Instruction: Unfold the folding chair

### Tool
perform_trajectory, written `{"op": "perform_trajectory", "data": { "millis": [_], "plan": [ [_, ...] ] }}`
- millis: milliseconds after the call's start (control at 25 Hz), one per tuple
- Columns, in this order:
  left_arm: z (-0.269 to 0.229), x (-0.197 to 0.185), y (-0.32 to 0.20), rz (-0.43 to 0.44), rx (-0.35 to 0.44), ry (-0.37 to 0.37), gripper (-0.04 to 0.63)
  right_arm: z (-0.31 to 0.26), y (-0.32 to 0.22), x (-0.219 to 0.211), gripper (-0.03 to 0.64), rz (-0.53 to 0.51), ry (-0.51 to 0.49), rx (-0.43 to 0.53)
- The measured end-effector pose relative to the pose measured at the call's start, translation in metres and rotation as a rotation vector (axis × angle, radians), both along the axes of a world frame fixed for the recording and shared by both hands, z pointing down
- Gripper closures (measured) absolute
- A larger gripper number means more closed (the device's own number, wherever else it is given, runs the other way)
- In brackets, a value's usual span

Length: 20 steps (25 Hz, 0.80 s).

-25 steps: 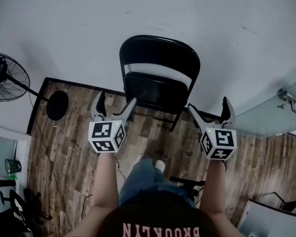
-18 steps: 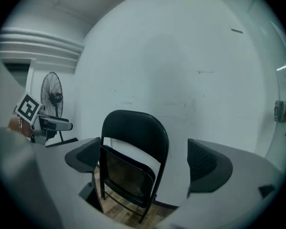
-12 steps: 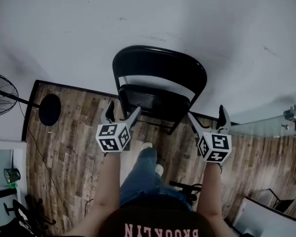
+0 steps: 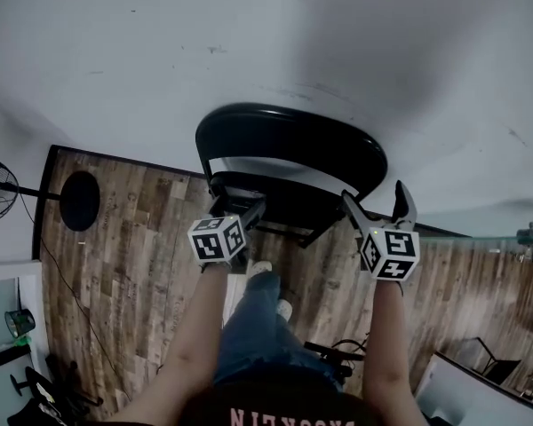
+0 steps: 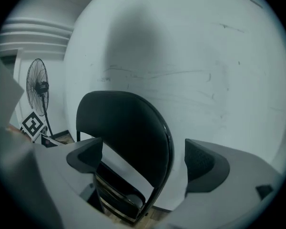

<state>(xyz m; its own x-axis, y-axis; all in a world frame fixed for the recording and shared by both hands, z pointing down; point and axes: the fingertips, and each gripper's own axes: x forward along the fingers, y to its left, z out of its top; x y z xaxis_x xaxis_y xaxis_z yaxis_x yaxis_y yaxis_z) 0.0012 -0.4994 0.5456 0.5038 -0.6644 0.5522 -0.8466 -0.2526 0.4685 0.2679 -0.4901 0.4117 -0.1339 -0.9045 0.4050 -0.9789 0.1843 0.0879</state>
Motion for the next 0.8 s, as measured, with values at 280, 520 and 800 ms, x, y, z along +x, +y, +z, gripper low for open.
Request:
{"op": "perform_trajectory", "data": {
  "millis": [280, 520, 800],
  "plan": [
    [0.028, 0.017, -0.027, -0.165, -0.158, 0.311, 0.159, 0.012, -0.026, 0.003, 0.12, -0.038, 0.048, -0.033],
    [0.03, 0.021, -0.048, -0.318, -0.212, 0.477, 0.268, 0.014, -0.04, 0.0, 0.144, -0.073, 0.085, -0.051],
    [0.038, 0.016, -0.052, -0.372, -0.217, 0.465, 0.472, 0.01, -0.054, 0.002, 0.175, -0.105, 0.126, -0.065]
  ]
}}
